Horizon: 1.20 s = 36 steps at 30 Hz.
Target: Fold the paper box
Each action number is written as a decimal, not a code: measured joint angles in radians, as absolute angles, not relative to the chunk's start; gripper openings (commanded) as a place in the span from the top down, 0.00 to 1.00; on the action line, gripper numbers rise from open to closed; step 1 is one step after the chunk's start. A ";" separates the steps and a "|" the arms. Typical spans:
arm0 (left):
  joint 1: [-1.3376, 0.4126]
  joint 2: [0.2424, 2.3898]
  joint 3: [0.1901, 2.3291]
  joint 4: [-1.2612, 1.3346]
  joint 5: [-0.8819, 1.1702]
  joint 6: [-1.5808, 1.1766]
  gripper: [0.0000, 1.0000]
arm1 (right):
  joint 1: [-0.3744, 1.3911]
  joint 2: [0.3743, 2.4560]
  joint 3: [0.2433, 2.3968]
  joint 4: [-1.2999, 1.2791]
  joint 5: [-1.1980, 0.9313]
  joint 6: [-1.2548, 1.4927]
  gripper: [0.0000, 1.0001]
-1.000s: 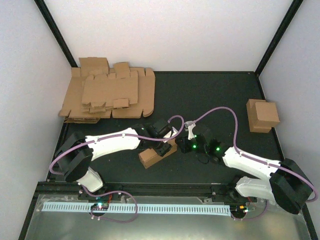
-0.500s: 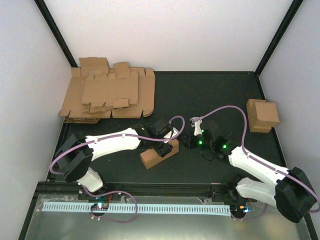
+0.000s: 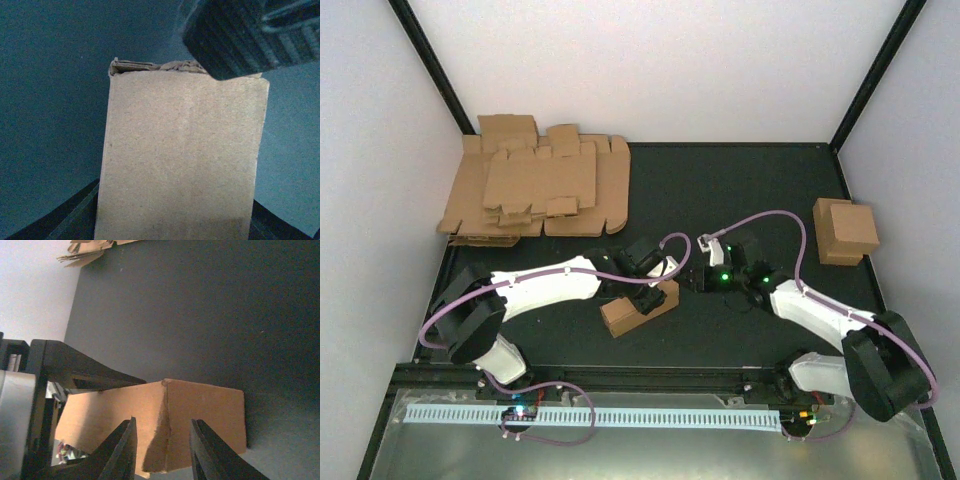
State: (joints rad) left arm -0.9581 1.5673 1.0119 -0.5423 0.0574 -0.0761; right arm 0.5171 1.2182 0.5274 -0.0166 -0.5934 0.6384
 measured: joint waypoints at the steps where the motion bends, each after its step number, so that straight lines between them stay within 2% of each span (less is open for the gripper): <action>1: -0.958 1.567 1.012 -0.542 0.057 -0.074 0.42 | 0.517 1.224 0.527 -0.007 -0.612 0.640 0.71; 10: -0.958 1.573 1.012 -0.539 0.059 -0.055 0.42 | 0.514 1.230 0.496 0.056 -0.688 0.663 0.92; 14: -0.962 1.573 1.012 -0.540 0.059 -0.051 0.42 | 0.508 1.230 0.464 0.098 -0.702 0.668 0.98; 26: -0.965 1.584 1.029 -0.559 0.058 -0.052 0.43 | 0.505 1.211 0.463 0.070 -0.694 0.627 0.98; 36: -0.971 1.599 1.053 -0.583 0.056 -0.084 0.44 | 0.586 1.169 0.543 -0.114 -0.514 0.527 0.98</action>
State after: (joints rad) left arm -0.9710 1.5993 1.0527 -0.5831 0.0555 -0.0837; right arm 0.5858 1.1690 0.5426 -0.1143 -0.5140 0.5274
